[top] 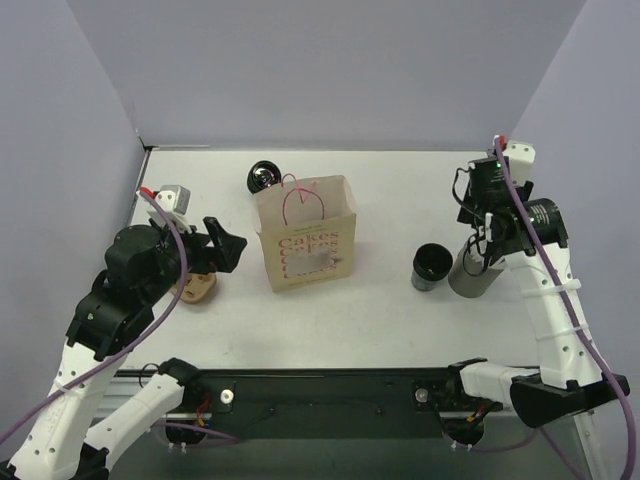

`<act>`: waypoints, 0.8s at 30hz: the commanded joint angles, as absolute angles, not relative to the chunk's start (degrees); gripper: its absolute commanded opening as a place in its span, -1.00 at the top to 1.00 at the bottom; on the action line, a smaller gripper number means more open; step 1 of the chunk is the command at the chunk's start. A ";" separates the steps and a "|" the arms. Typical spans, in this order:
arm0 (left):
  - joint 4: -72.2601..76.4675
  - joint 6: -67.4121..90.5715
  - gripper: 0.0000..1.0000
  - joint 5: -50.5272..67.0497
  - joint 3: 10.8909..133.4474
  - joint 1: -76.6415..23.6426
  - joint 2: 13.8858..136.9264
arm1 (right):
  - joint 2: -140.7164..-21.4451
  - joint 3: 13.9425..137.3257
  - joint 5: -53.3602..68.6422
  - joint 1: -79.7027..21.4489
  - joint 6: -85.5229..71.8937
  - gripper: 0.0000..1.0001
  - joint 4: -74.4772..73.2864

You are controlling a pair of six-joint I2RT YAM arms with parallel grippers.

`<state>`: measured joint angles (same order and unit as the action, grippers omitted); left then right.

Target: Pack the takeout coffee

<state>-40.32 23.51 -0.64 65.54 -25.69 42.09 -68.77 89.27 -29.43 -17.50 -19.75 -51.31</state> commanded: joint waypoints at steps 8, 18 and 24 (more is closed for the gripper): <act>-40.60 23.91 -0.95 -0.44 63.63 -25.22 40.87 | -76.64 86.66 -18.55 4.82 -16.01 0.24 -47.30; -41.66 23.73 -0.94 0.00 64.16 -25.22 41.31 | -81.56 81.13 -8.10 10.72 -11.52 0.31 -37.98; -42.71 23.99 -0.94 -0.26 63.28 -25.22 41.22 | -83.40 79.45 -6.24 11.86 -10.02 0.34 -36.04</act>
